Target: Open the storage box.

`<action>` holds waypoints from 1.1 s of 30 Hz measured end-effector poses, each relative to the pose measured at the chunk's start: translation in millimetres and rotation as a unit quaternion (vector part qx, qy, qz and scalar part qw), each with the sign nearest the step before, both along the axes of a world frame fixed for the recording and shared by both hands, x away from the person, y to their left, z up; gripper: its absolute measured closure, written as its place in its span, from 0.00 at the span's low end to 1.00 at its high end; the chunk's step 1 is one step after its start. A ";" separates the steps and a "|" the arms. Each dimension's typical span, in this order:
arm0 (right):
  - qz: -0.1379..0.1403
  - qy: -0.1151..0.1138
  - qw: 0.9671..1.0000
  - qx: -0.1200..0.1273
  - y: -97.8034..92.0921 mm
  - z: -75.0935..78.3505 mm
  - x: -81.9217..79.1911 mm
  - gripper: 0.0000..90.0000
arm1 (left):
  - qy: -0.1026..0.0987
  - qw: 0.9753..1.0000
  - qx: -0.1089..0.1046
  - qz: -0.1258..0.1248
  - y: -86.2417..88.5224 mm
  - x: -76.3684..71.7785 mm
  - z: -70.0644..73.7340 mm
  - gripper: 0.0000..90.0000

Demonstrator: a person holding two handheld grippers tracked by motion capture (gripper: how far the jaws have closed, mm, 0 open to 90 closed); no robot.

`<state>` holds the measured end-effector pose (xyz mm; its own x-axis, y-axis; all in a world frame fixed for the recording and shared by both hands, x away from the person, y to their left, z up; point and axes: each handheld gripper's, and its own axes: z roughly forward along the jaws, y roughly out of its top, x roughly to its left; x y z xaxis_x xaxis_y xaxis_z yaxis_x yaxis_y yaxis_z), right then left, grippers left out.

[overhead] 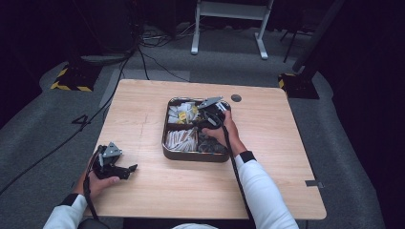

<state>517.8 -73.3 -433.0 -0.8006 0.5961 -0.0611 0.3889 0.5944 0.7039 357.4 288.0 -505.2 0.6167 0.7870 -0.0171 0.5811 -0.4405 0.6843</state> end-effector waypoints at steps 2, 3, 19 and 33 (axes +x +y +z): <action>-0.002 -0.005 1.000 0.002 0.0 0.8 -0.4 0.66 | 0.000 1.000 0.000 -0.001 0.1 0.0 0.0 0.13; 0.001 -0.007 1.000 0.001 -0.1 1.2 -0.4 0.66 | 0.000 1.000 0.000 -0.001 0.1 0.0 -0.1 0.13; 0.004 -0.027 1.000 0.003 -10.1 23.9 -6.6 0.66 | 0.000 1.000 0.000 0.000 0.1 -0.1 0.0 0.13; 0.003 -0.041 0.999 0.020 -32.7 42.4 -14.6 0.66 | 0.000 1.000 0.000 -0.001 0.1 0.0 0.0 0.13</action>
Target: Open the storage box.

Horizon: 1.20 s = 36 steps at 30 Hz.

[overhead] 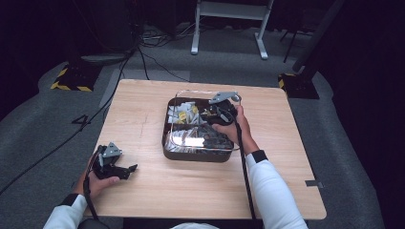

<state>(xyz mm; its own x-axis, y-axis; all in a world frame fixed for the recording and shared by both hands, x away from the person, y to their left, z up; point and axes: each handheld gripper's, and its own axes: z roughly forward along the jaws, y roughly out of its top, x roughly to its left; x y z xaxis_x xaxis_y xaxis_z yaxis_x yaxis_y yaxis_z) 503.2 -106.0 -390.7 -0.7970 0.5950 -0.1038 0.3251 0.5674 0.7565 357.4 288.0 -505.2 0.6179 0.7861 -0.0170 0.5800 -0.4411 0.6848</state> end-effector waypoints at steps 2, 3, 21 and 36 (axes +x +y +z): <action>-0.007 -0.008 1.000 -0.006 -7.9 5.9 -3.0 0.66 | 0.000 1.000 0.000 0.000 0.0 0.0 0.0 0.13; -0.008 -0.008 1.000 -0.004 -11.3 7.5 -3.4 0.66 | 0.000 1.000 0.000 0.000 0.0 0.0 0.0 0.13; -0.055 -0.012 0.998 0.008 -73.0 21.0 -10.6 0.66 | 0.000 1.000 0.000 0.000 0.0 0.0 0.0 0.13; -0.066 -0.016 0.998 0.003 -100.4 24.0 -16.4 0.66 | 0.000 1.000 0.000 0.000 0.0 0.0 0.0 0.13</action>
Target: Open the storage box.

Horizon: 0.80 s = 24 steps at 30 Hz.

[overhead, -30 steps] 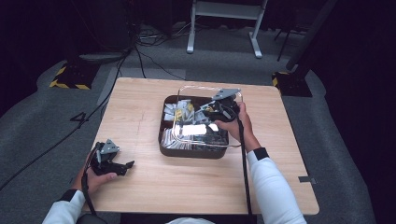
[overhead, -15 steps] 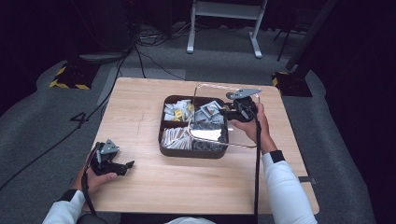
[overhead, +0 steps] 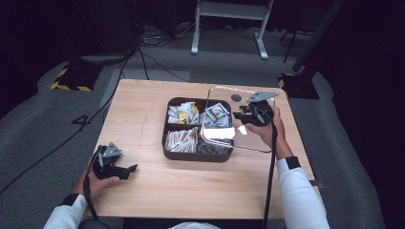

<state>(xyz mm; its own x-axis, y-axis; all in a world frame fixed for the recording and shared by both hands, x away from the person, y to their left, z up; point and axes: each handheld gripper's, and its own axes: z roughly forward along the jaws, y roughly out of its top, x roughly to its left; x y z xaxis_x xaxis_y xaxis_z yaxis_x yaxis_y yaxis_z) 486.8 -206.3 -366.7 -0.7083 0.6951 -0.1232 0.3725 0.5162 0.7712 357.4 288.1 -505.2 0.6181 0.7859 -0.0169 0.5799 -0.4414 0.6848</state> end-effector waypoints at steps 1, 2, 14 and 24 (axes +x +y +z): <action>-0.001 0.000 1.000 -0.002 -1.0 -0.4 -0.4 0.66 | 0.000 1.000 0.000 0.000 0.0 0.0 0.0 0.13; -0.001 0.000 1.000 -0.003 -2.3 -0.9 -0.6 0.66 | 0.000 1.000 0.000 0.000 0.0 0.0 0.0 0.13; -0.014 0.004 1.000 -0.005 -20.8 -4.8 -3.5 0.66 | 0.000 1.000 0.000 0.000 0.0 0.0 0.0 0.13; -0.030 0.006 1.000 -0.005 -43.8 -6.4 -6.7 0.66 | 0.000 1.000 0.000 0.000 0.0 0.0 0.0 0.13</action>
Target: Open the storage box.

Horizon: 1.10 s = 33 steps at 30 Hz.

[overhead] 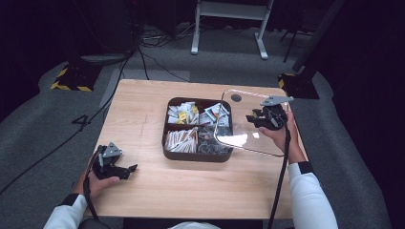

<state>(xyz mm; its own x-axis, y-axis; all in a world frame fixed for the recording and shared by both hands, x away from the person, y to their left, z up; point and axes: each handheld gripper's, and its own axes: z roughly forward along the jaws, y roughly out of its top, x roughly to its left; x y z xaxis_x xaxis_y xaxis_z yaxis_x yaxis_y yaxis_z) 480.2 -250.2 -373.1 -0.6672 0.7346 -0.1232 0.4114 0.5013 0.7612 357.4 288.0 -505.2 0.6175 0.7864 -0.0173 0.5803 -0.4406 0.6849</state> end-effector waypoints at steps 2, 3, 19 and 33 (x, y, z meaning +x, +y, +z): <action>-0.004 0.000 1.000 0.003 -5.4 0.3 -1.3 0.66 | 0.000 1.000 0.000 0.000 0.0 0.0 0.0 0.13; -0.007 0.000 1.000 0.004 -8.1 0.2 -1.9 0.66 | 0.000 1.000 0.000 0.000 0.0 0.0 0.0 0.13; -0.032 0.004 0.999 0.008 -44.8 -6.5 -10.1 0.66 | 0.000 1.000 0.000 0.000 0.1 0.1 0.0 0.13; -0.041 0.018 0.999 0.012 -67.7 -18.7 -17.4 0.66 | 0.000 1.000 0.000 0.000 0.1 0.1 0.0 0.13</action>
